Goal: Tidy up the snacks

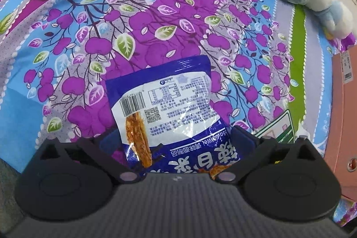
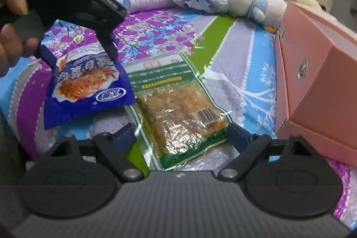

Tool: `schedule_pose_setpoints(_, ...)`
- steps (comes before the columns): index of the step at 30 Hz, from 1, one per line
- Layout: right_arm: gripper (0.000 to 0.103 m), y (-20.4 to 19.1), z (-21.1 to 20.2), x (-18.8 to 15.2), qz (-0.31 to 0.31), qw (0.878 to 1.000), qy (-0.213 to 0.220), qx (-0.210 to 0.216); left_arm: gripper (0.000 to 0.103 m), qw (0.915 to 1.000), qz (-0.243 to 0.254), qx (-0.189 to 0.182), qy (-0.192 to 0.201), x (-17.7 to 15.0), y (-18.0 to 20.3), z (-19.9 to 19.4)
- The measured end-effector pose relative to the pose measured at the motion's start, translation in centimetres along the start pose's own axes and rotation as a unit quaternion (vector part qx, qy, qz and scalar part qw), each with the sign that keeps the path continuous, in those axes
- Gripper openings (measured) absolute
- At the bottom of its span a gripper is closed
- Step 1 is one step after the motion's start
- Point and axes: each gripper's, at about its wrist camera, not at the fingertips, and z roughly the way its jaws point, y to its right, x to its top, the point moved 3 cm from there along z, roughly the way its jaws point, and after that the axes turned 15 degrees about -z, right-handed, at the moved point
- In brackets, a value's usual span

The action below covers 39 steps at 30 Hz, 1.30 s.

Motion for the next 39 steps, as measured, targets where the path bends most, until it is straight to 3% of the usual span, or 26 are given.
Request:
schedule_pose_setpoints(3, 0.089, -0.7, -0.4, 0.3, -0.040, 0.999, 0.002, -0.013, 0.100, 1.0000, 0.007, -0.001, 0.005, 0.0, -0.1, 0.1)
schedule_pose_setpoints(8, 0.089, -1.5, -0.4, 1.0, -0.097, 0.995, 0.002, -0.028, 0.088, 0.9997, 0.019, -0.005, 0.011, -0.3, -0.8, -0.6)
schedule_pose_setpoints(15, 0.100, 0.8, 1.2, 1.0, -0.041, 0.998, 0.003, 0.037, 0.071, 0.9975, 0.063, -0.029, 0.016, -0.9, -1.5, -1.8)
schedule_pose_setpoints(19, 0.102, 2.0, 2.3, 0.7, -0.002, 0.996, -0.007, 0.086, 0.067, 0.9964, 0.072, -0.042, 0.012, -1.0, -1.8, -2.2)
schedule_pose_setpoints(23, 0.101, 2.2, 2.8, 1.0, 0.007, 0.994, -0.020, 0.106, 0.066, 0.9952, 0.081, -0.054, 0.007, -1.3, -2.2, -2.9)
schedule_pose_setpoints(28, 0.071, 2.0, 1.9, 1.9, 0.009, 0.994, -0.030, 0.102, 0.066, 0.9946, 0.079, -0.067, 0.006, -1.8, -3.1, -4.0)
schedule_pose_setpoints(32, 0.059, 2.3, 1.1, 2.3, 0.024, 0.994, -0.037, 0.095, 0.066, 0.9941, 0.076, -0.077, 0.013, -2.0, -3.7, -5.3)
schedule_pose_setpoints(36, 0.053, 3.3, -0.1, 2.7, 0.079, 0.992, -0.028, 0.099, 0.066, 0.9915, 0.093, -0.087, 0.026, -2.5, -3.4, -6.8)
schedule_pose_setpoints(39, 0.042, 3.7, -0.9, 2.6, 0.112, 0.989, -0.031, 0.088, 0.066, 0.9892, 0.108, -0.094, 0.032, -3.3, -2.8, -7.7)
